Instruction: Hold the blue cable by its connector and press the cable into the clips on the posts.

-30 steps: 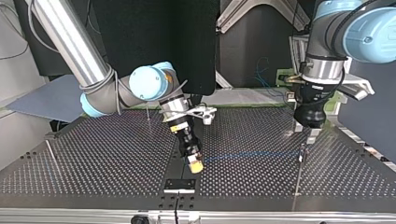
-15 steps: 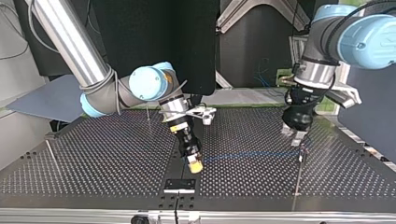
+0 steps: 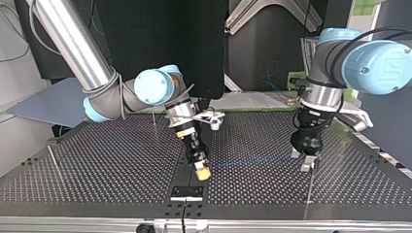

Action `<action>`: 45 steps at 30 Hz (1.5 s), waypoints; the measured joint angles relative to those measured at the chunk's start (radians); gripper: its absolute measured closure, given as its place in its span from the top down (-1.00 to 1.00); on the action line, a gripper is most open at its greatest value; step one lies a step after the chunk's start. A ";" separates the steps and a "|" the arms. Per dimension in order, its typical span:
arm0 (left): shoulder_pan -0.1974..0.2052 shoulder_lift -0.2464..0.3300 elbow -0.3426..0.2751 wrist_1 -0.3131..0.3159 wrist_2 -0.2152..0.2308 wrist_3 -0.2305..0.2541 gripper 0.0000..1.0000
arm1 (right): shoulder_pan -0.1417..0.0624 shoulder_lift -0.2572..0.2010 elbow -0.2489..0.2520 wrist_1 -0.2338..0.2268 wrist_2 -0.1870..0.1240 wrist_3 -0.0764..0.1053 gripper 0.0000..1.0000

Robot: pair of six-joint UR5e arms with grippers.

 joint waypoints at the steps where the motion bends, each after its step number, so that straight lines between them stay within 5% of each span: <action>1: -0.003 -0.005 0.006 0.003 -0.004 -0.002 1.00 | 0.000 0.000 0.000 0.000 0.000 0.000 -1.00; 14: -0.035 -0.103 0.040 0.026 -0.054 0.018 1.00 | 0.000 0.000 0.000 0.000 -0.001 0.000 -1.00; 31: -0.039 -0.109 0.047 0.053 -0.068 0.020 1.00 | 0.000 0.001 0.000 0.001 -0.001 0.000 -1.00; 33: -0.040 -0.109 0.047 0.054 -0.068 0.020 0.22 | 0.000 0.001 0.000 0.001 -0.001 0.000 -1.00; 34: -0.040 -0.109 0.047 0.055 -0.068 0.021 0.22 | 0.000 0.001 0.000 0.001 -0.001 0.000 -1.00; 36: -0.040 -0.108 0.047 0.066 -0.069 0.025 -1.00 | 0.000 0.001 0.000 0.001 -0.001 0.000 -1.00; 45: -0.052 -0.108 0.047 0.110 -0.078 0.072 -1.00 | 0.000 0.001 0.000 0.001 -0.001 0.000 -1.00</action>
